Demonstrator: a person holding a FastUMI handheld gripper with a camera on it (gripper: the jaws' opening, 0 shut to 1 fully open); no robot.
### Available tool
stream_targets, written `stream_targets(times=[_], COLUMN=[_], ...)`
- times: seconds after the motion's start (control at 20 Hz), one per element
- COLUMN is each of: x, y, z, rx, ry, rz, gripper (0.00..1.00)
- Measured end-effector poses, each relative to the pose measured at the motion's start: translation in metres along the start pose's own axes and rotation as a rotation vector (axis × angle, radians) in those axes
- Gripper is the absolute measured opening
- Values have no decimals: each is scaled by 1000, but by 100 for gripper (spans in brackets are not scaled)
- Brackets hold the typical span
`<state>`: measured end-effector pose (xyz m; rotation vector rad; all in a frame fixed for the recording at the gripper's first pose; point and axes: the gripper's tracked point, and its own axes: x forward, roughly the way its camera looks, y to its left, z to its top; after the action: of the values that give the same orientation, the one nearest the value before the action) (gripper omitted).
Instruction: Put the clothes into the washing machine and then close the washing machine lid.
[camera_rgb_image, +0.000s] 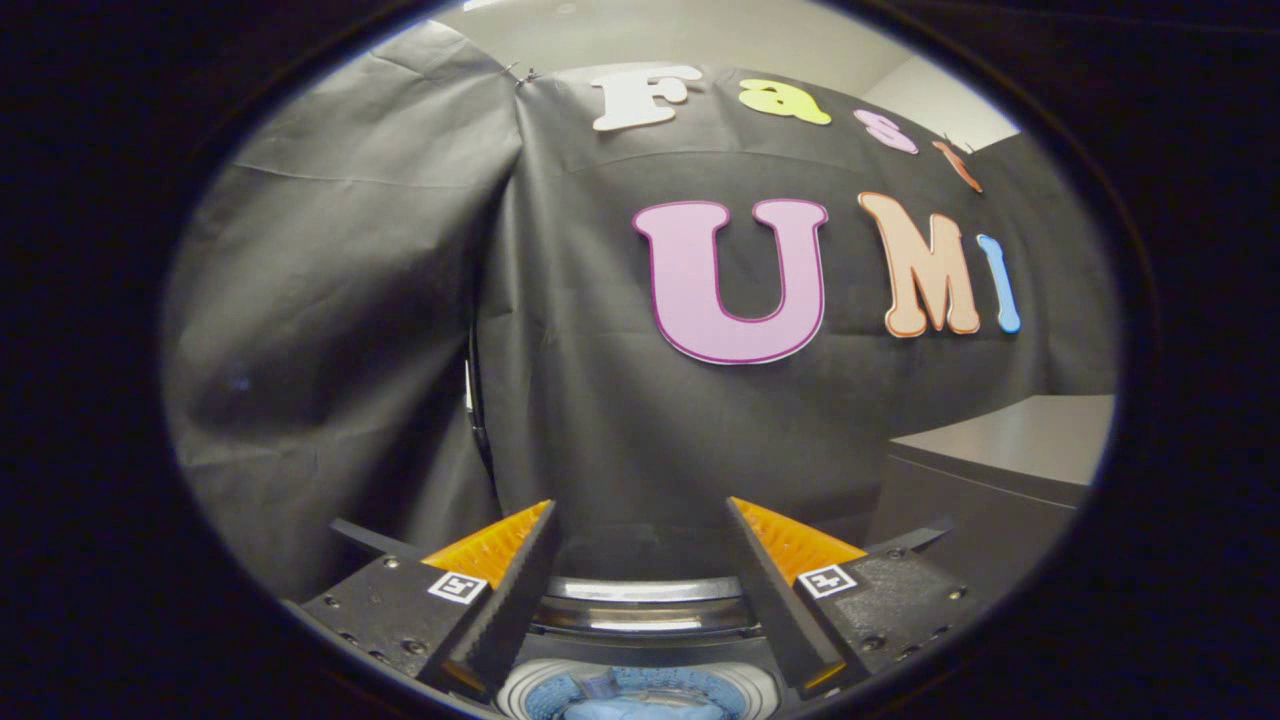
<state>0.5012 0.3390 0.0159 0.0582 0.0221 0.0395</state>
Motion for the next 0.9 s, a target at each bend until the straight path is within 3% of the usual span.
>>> stream_targets(times=[0.15,0.5,0.9], x=[-1,-4,-8], y=[-1,2,1], z=[1,-28,-34], rx=[14,162,85], ry=[-8,169,187], rz=[-3,-66,-75], gripper=[97,97,97])
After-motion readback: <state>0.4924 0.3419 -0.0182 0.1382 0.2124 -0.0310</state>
